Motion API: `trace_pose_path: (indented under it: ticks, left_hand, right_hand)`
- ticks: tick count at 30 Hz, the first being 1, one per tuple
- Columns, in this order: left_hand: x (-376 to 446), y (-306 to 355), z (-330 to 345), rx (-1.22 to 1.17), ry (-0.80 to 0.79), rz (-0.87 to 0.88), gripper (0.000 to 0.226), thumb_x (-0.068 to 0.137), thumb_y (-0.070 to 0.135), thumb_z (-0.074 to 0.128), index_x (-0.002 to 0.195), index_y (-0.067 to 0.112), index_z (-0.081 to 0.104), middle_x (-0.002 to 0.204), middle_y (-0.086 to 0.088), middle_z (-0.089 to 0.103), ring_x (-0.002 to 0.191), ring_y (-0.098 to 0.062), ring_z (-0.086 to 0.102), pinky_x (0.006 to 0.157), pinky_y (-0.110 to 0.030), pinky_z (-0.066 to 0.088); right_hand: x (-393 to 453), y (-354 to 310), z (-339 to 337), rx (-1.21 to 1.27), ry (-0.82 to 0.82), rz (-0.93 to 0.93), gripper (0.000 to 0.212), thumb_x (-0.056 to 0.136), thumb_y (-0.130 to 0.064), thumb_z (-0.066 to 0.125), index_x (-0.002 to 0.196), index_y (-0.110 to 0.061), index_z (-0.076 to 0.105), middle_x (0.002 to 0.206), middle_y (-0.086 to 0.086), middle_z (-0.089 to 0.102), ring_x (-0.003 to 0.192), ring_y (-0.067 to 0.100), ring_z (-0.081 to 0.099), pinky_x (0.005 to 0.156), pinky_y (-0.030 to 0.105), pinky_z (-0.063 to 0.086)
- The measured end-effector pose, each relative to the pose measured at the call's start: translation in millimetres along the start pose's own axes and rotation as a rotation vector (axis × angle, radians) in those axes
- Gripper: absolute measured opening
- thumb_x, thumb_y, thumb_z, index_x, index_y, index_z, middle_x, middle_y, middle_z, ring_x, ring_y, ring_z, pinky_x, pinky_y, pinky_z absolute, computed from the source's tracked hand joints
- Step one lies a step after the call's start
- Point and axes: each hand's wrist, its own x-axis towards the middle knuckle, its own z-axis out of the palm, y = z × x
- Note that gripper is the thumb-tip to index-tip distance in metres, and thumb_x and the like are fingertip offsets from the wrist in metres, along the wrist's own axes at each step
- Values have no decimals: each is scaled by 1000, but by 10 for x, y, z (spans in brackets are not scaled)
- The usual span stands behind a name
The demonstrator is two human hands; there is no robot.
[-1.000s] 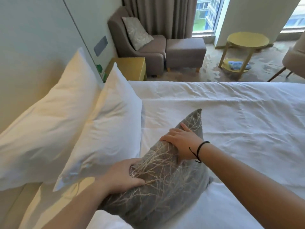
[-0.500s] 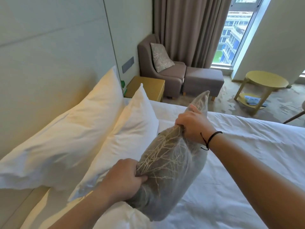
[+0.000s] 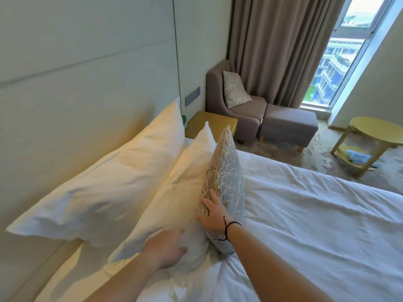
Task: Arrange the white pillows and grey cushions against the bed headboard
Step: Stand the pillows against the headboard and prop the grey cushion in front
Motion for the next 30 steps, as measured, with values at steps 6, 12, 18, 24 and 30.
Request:
trace_pose_path:
  ticks: [6,12,18,24,30]
  left_hand:
    - [-273,-690,-38,-226,105,-204,59,82,52,57,137,30,52,140,8,56,127,-14,52,98,-31,46]
    - [-610,-1028,-123,-371,188,-291,59,82,52,61,135,27,55,133,6,60,121,-11,56,97,-33,47]
    - [-789,-1197,-402,-507,369,-328,55,82,48,65,132,26,58,128,6,61,115,-13,57,88,-31,47]
    - [-729,-1580,-757,-483,554,-314,40,87,41,64,123,25,63,125,6,65,111,-14,60,90,-34,49]
    - [-449,-2288,-1130,-324,722,-335,48,87,44,61,133,32,50,133,2,58,117,-23,55,88,-38,48]
  right_hand:
    - [44,2,-37,133,-17,-64,70,86,-53,64,147,-30,39,163,-10,-4,148,25,14,117,42,25]
    - [46,-399,-68,400,-1,-119,48,87,-42,68,130,-23,60,152,0,40,132,17,46,104,29,40]
    - [19,-725,94,-5,190,-158,46,87,-47,63,129,-30,59,152,-3,41,148,24,17,117,46,23]
    - [-63,-967,298,164,81,-237,47,82,-44,70,127,-34,58,139,-6,53,128,15,49,99,30,42]
    - [92,-1125,565,266,-21,-149,52,83,-39,72,132,-32,55,136,-8,55,120,15,56,94,30,49]
